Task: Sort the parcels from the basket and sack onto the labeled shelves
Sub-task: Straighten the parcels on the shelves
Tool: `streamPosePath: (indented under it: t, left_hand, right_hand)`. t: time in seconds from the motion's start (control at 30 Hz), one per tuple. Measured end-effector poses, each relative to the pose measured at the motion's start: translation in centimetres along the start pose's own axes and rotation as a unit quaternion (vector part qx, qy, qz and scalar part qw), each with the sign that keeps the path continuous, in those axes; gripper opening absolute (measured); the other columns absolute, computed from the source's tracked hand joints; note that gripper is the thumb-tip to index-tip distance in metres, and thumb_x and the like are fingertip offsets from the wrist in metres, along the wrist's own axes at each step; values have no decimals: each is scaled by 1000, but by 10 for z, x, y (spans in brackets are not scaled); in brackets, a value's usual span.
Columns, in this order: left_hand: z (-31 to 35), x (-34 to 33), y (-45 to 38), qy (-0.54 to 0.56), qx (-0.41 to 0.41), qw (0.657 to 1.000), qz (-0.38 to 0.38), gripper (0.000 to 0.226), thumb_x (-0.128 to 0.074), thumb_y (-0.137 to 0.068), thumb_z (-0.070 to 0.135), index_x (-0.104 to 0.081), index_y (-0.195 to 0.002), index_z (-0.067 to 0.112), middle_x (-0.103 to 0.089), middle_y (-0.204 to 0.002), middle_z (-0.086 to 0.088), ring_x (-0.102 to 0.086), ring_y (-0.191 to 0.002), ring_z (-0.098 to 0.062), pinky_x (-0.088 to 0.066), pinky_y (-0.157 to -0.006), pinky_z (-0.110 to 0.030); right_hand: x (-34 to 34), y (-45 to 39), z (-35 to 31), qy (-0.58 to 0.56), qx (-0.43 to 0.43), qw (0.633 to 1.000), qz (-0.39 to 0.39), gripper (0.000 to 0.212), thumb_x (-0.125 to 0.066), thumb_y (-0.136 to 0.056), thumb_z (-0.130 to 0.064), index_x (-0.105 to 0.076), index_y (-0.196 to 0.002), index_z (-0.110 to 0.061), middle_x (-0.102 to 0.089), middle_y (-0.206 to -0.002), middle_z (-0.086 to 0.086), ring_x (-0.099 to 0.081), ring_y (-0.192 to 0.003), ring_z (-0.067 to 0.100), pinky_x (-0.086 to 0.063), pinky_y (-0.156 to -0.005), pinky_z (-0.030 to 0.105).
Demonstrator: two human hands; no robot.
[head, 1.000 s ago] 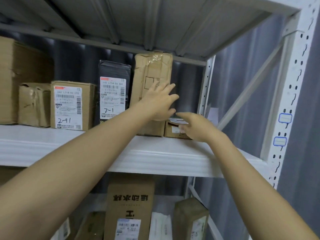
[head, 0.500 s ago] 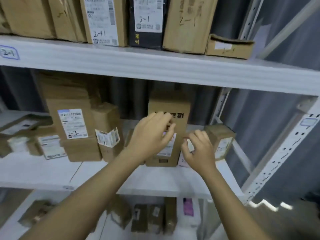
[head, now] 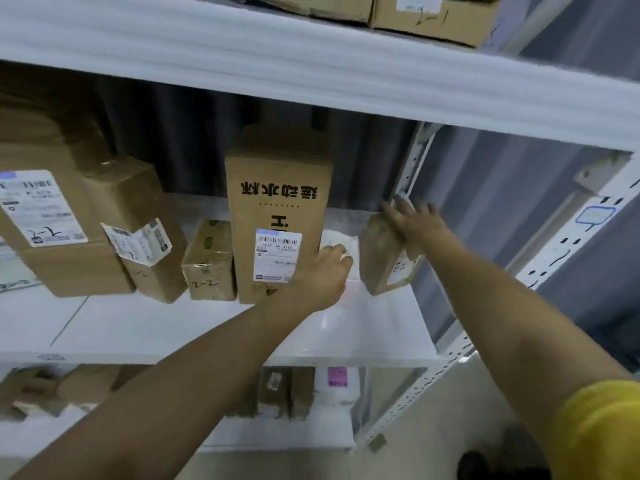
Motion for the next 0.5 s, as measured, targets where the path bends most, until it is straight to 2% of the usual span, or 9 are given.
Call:
streamPosePath:
  t: [0.1,0.23,0.33,0.43,0.5]
  left_hand:
    - [8,-32,-26,10,36,999,-39,42,-48,-94,11,-42,-134,2,-36,-143,-18,-36,-132,-31,-38,-106,-40]
    - [10,-54,-45,-17,65,996,-56,54,-47,-97,11,-27,-146,-1,-20,-155,-21,-18,-144,-33,-18,-116,-38]
    - [6,-65,-52,-57,88,992,-73,57,-47,-98,17,-24,-147,2,-16,-157,-17,-8,-146,-35,-7,-118,-44]
    - [4,-80,-56,-60,115,986,-108,63,-48,-98,19,-15,-150,6,-12,-158,-12,-2,-147,-32,-1,-117,-50]
    - [6,-85,-59,-54,130,984,-110,67,-49,-97,18,-11,-151,8,-11,-158,-10,-3,-147,-31,-3,-117,-52]
  right_hand:
    - [-7,-22,4,29,47,998,-18,129,-86,-67,-25,9,-155,-30,-2,-164,5,-3,-150,31,-14,-120,48]
    - [-15,-33,8,-34,101,993,-45,119,-84,-68,-18,-5,-155,-28,-19,-159,7,-27,-143,32,-34,-109,38]
    - [-12,-29,11,-63,109,989,-75,122,-88,-64,-32,-7,-156,-26,-23,-157,7,-40,-136,29,-41,-101,34]
    - [-14,-21,16,-81,99,988,-83,123,-86,-64,-43,-7,-157,-25,-23,-158,7,-41,-136,26,-43,-101,32]
    - [-18,-17,17,-87,98,988,-81,124,-85,-65,-47,-4,-157,-27,-22,-158,7,-37,-138,28,-41,-104,34]
Point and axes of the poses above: each hand's wrist, its own y-axis away from the middle knuckle, its own x-axis out of the back of the hand, z = x × y, the point moved 6 cm from there along -y, towards the middle knuckle
